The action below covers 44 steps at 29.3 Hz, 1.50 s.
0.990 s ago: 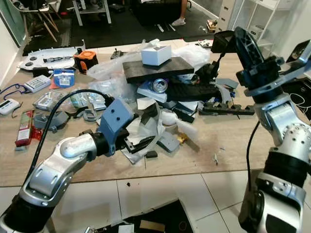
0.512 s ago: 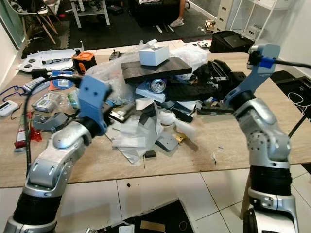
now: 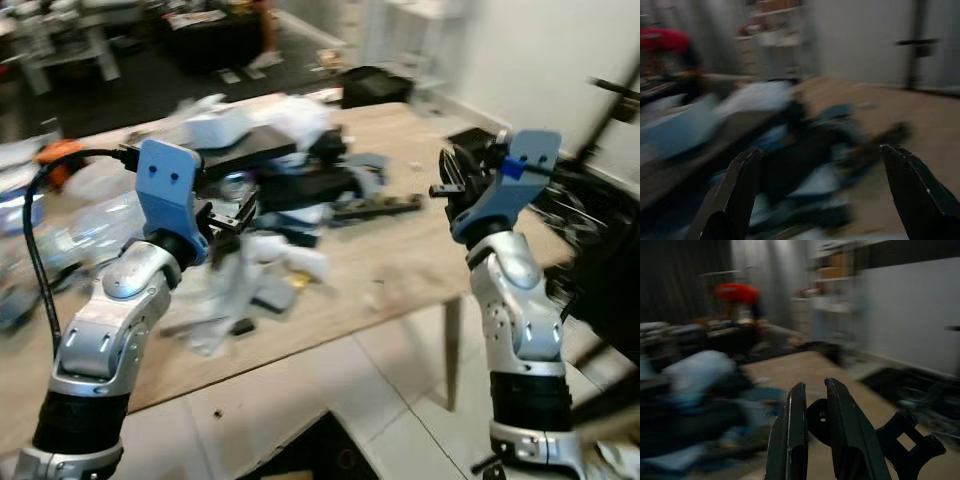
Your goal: Picking trash to rubbish bin
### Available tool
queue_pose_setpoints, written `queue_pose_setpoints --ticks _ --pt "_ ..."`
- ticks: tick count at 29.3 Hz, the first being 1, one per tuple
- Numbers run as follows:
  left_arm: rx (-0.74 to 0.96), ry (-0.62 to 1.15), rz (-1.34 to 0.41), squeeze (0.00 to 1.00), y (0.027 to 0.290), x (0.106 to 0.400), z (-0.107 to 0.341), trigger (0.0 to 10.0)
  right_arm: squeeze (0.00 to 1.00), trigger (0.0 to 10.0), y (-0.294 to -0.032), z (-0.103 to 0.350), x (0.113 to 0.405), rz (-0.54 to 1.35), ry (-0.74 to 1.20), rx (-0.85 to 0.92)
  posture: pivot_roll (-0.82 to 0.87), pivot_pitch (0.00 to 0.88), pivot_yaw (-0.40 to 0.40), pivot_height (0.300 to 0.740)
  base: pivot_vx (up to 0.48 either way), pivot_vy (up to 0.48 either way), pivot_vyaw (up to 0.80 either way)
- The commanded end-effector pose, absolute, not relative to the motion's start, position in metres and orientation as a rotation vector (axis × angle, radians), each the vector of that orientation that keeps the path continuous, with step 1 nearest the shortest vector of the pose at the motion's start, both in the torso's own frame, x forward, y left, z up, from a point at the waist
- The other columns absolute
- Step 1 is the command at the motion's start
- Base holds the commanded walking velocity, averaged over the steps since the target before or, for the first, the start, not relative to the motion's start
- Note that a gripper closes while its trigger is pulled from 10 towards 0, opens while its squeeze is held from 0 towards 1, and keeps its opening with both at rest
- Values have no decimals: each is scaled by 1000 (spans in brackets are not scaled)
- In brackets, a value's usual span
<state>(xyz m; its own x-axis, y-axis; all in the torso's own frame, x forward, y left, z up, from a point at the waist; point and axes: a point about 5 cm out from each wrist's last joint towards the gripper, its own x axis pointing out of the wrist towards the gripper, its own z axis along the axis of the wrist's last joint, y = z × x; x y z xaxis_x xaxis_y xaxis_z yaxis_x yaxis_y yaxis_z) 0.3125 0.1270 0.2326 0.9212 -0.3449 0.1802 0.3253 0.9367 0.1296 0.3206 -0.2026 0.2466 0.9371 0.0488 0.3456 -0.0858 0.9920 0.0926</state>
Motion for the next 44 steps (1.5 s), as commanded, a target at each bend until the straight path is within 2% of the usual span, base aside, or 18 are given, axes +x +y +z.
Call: queue_pose_setpoints --ticks 1,4,20,28,31,44 --pt "71 -190 -384 0 120 314 229 10000 0 10000 -199 252 317 66 -371 99 112 38 39 740 0 0 -800" --pt "61 -189 -415 0 112 316 231 10000 0 10000 -204 248 312 22 -355 116 127 47 10 740 0 0 -800" --pt "59 -164 -467 0 107 306 225 10000 0 10000 -206 239 311 -8 -293 136 132 45 7 740 0 0 -800" --pt "108 -100 -495 0 107 305 211 10000 0 10000 -206 214 304 -2 -197 134 137 45 26 740 0 0 -800" --pt "132 -82 -521 0 103 300 206 10000 0 10000 -203 197 301 3 -135 114 147 46 16 740 0 0 -800" --pt "127 -40 -502 0 108 296 178 10000 0 10000 -204 171 294 36 -16 57 118 47 -2 740 0 0 -800"
